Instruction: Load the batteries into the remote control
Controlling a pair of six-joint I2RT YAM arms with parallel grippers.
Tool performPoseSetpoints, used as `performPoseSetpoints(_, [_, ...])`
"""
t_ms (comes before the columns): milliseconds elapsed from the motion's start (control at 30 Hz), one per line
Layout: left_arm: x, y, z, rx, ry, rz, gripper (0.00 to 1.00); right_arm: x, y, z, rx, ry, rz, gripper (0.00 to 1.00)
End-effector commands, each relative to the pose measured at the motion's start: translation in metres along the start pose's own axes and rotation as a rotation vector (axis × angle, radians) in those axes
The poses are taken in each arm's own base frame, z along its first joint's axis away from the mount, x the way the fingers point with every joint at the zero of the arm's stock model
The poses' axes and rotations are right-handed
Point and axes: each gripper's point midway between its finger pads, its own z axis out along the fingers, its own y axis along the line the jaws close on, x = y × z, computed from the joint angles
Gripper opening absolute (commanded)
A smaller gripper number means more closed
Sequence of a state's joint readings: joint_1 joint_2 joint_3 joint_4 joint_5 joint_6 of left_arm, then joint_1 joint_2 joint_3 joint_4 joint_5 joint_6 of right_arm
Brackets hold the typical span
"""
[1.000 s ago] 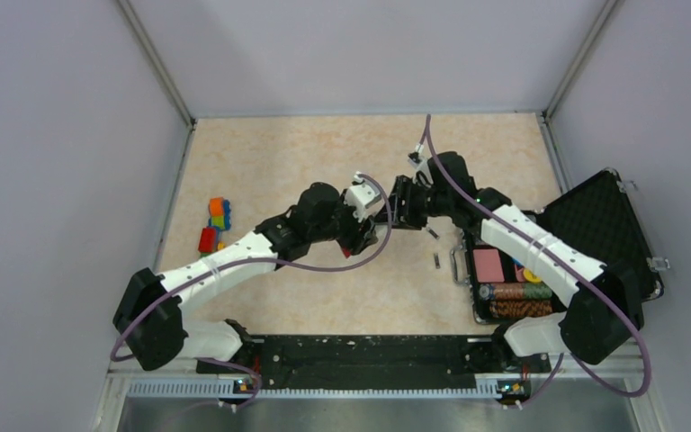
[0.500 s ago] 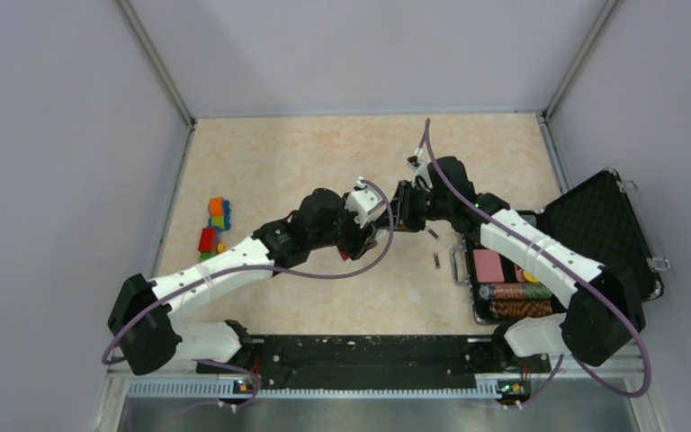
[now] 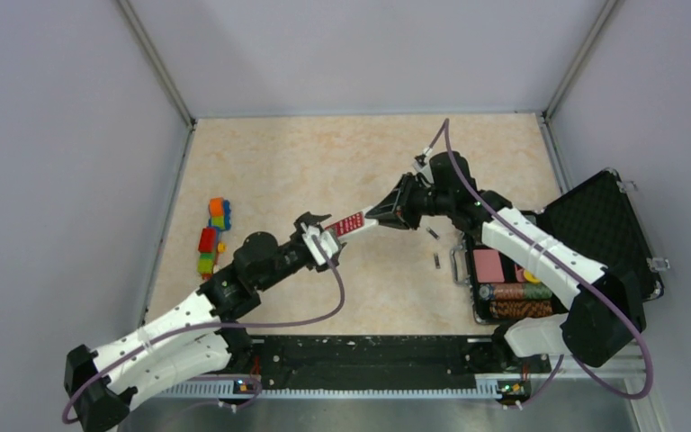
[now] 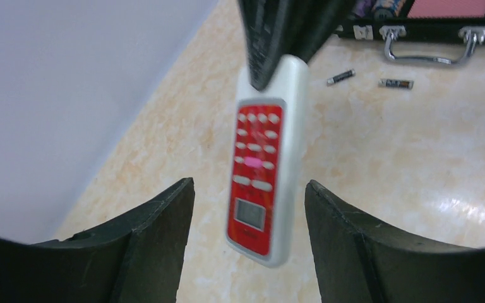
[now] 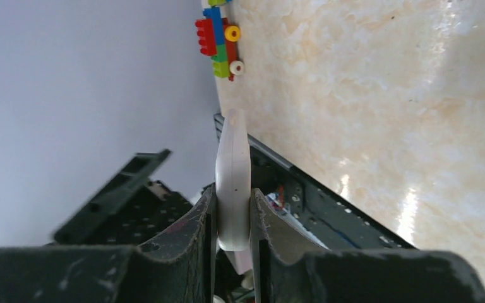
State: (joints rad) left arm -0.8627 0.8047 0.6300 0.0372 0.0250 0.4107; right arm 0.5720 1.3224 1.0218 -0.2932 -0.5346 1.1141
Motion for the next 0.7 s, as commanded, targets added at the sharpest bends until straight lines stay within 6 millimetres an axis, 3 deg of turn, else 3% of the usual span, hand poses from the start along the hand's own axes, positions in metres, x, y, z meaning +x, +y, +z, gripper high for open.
performPoseSetpoints(0, [-0.012, -0.006, -0.008, 0.027, -0.163, 0.265, 0.69, -0.015, 0.053, -0.012, -0.113, -0.039, 0.137, 0.00])
performPoseSetpoints(167, [0.001, -0.020, -0.010, 0.084, -0.164, 0.311, 0.72, -0.020, 0.059, -0.020, -0.111, -0.088, 0.242, 0.00])
performPoseSetpoints(533, [0.006, 0.010, 0.019, -0.064, -0.124, 0.460, 0.69, -0.015, 0.047, -0.019, -0.102, -0.104, 0.332, 0.00])
performPoseSetpoints(667, [0.009, 0.021, 0.027, -0.108, -0.076, 0.430, 0.63, -0.014, 0.048, -0.019, -0.106, -0.094, 0.340, 0.00])
